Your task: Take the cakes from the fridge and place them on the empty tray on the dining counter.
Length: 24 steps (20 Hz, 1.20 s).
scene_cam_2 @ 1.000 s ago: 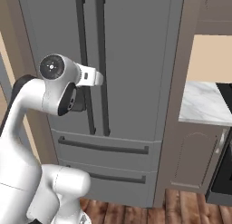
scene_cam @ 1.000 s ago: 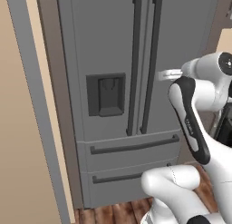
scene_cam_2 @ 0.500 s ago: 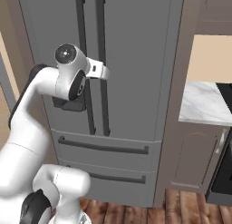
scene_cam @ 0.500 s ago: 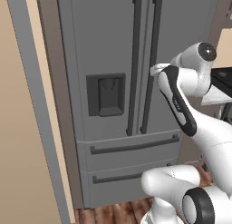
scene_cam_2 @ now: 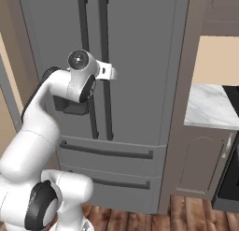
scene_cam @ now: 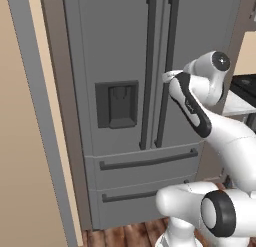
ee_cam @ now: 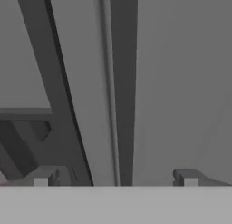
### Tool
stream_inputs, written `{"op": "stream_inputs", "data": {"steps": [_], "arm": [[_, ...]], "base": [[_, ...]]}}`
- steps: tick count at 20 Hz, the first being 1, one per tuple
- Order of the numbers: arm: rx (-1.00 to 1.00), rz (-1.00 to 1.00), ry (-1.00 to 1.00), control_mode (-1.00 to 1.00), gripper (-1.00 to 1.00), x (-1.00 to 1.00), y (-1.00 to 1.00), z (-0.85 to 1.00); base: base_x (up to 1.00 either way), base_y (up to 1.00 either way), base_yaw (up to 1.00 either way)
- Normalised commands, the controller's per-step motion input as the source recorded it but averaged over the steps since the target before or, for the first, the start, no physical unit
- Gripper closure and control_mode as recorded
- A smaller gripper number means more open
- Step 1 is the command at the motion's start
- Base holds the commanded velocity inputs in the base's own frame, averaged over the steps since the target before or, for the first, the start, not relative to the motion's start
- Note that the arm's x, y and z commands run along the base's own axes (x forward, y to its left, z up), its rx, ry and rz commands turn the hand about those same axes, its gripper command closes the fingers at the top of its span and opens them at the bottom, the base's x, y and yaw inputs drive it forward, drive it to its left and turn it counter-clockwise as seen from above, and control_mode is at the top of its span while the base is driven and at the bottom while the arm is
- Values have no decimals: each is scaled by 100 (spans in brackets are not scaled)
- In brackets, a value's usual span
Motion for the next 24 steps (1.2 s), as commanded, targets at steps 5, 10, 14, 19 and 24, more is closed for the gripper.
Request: {"op": "stream_inputs", "data": {"steps": [5,10,14,19,24], "arm": [[0,0,0,-100,-100,54,0,-17],[0,0,0,-100,-100,54,-4,-7],[0,0,0,-100,-100,49,-8,-10],[0,0,0,-100,-100,53,-2,-17],[0,0,0,-100,-100,57,-1,-21]], "base": [[0,0,0],[0,0,0],[0,0,0],[0,0,0],[0,0,0]]}}
